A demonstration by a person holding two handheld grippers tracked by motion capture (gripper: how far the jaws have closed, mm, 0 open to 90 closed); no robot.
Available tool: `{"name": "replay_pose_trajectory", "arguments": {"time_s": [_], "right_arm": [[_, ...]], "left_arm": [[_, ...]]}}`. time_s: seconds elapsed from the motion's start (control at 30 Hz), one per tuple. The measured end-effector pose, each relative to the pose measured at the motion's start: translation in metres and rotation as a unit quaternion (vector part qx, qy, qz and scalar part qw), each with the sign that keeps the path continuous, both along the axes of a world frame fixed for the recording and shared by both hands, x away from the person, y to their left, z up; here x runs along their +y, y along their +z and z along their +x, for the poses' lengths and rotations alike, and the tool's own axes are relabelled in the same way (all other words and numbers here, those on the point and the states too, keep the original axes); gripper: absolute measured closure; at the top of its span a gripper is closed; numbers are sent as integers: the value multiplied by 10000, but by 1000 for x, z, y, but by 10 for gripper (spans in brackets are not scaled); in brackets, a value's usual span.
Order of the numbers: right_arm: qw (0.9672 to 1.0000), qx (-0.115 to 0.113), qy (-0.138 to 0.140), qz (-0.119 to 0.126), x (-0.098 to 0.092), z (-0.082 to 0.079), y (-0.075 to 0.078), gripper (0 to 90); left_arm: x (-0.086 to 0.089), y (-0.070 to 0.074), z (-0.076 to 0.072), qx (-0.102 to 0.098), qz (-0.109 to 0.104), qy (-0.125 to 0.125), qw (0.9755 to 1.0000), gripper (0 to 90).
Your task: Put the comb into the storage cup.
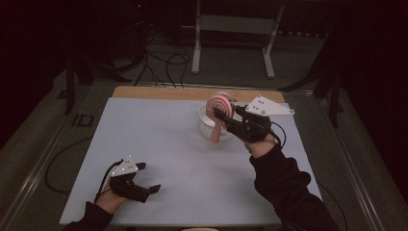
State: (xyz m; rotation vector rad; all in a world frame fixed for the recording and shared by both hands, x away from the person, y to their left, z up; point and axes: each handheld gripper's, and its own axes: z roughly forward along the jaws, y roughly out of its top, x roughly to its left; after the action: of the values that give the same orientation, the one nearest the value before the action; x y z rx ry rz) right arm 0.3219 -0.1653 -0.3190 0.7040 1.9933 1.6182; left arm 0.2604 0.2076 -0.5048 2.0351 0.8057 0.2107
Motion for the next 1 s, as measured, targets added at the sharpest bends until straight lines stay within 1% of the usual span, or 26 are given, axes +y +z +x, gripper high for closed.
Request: {"name": "replay_pose_trajectory", "arguments": {"time_s": [0.03,0.07,0.1,0.17,0.37,0.57,0.7,0.77,0.8,1.0], "right_arm": [[10000,0,0,0,0,0,0,645],[10000,-70,-17,-21,-1,1,5,645],[10000,-70,-17,-21,-1,1,5,645],[9998,-153,-67,-70,-2,2,12,645],[9989,-374,-210,-189,-5,6,25,645],[9957,-680,-429,-469,-7,12,32,645],[9934,-765,-544,-662,-5,19,33,645],[9931,-766,-568,-677,-5,21,32,645],[9920,-801,-608,-761,-4,26,30,645],[9870,-934,-755,-1073,4,38,21,645]], "left_arm": [[0,0,0,0,0,0,10000,3],[2,-1,-1,17,52,5,10000,3],[2,-1,-1,17,52,5,10000,3],[4,-2,-3,31,57,14,10000,3],[12,-2,-5,30,-5,94,10000,3],[13,-1,-5,-11,-44,88,10000,3],[13,0,-5,-37,-52,108,9999,3],[13,0,-5,-52,-70,114,9999,3],[13,0,-5,-54,-71,114,9999,3],[13,-1,-5,-26,-77,121,9999,3]]}}
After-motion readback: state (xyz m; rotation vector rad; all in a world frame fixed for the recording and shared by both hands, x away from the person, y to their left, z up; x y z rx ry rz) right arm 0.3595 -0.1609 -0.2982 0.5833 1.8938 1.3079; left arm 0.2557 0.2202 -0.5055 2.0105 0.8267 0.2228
